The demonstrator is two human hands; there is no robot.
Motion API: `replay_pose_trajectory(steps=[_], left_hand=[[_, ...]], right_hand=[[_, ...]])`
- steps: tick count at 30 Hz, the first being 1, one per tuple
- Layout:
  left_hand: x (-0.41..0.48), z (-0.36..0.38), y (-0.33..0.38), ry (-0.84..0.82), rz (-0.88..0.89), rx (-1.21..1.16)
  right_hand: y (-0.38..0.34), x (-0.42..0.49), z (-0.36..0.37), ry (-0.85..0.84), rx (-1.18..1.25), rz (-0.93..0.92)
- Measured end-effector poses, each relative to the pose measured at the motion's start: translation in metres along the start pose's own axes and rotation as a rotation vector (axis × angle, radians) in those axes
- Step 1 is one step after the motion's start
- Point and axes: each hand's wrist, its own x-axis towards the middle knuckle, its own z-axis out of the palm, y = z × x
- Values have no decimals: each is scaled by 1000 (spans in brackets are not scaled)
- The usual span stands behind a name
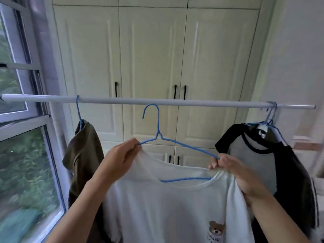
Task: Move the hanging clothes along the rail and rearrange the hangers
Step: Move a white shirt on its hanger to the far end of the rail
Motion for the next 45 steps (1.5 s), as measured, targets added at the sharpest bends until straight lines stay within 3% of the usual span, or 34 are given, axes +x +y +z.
replay_pose_trajectory(steps=[7,16,32,45], left_hand=[[11,19,4,42,-10,6],[11,27,15,-7,-37,6],[18,29,36,-37,2,108],[20,38,47,-72,37,152]], right_hand=[[-3,-9,-35,191,-199,-99],[-6,-7,-45,253,-454,-178],[-16,23,-28,68,-911,-249],[-25,29,-14,57,-844,-217]])
